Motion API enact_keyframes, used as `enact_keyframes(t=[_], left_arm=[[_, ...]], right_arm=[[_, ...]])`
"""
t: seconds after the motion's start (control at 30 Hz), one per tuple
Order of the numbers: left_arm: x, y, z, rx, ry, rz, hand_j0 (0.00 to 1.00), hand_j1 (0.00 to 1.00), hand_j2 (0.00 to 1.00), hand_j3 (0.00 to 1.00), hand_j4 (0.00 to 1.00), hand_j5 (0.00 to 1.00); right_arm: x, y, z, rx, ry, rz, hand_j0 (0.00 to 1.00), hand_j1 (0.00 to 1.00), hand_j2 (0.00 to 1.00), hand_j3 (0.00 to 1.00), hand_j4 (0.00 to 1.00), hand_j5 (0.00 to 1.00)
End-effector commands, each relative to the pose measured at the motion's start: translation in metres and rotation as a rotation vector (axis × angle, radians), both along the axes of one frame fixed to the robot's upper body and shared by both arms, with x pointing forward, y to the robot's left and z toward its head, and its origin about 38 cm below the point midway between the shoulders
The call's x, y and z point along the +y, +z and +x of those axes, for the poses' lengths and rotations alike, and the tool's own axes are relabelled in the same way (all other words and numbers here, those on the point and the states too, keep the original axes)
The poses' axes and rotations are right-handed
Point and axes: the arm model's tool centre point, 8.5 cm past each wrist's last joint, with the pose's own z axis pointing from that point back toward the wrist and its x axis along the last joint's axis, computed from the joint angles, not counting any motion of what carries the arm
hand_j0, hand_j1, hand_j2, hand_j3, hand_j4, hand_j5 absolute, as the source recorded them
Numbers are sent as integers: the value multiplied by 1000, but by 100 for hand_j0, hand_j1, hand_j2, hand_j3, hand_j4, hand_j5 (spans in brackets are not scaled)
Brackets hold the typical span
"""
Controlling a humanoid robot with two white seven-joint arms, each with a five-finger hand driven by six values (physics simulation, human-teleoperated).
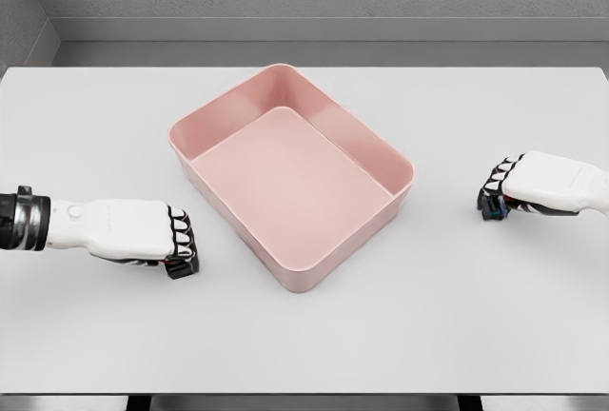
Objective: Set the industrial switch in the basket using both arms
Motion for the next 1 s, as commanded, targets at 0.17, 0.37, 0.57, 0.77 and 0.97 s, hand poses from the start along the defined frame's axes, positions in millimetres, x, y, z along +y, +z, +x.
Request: enact_keyframes(t=[0.17, 0.37, 0.57, 0.77, 0.97], left_arm=[[-1, 0, 0, -3, -4, 2, 57, 57, 57, 57, 57, 57], [-2, -1, -1, -5, -9, 5, 49, 49, 49, 49, 49, 49], [0, 2, 0, -12, -7, 5, 44, 44, 44, 44, 44, 44], [10, 18, 5, -52, 20, 10, 45, 45, 45, 45, 45, 45], [19, 40, 13, -109, 44, 13, 45, 45, 45, 45, 45, 45]], right_arm=[[-2, 8, 3, -21, -9, 11, 47, 47, 47, 47, 47, 47], [-4, 18, 7, -50, -16, 19, 44, 44, 44, 44, 44, 44], [-6, 34, 11, -92, -23, 36, 44, 44, 44, 44, 44, 44], [-2, 48, 16, -123, -21, 72, 44, 44, 44, 44, 44, 44], [9, 56, 16, -143, 8, 94, 42, 42, 42, 42, 42, 42]])
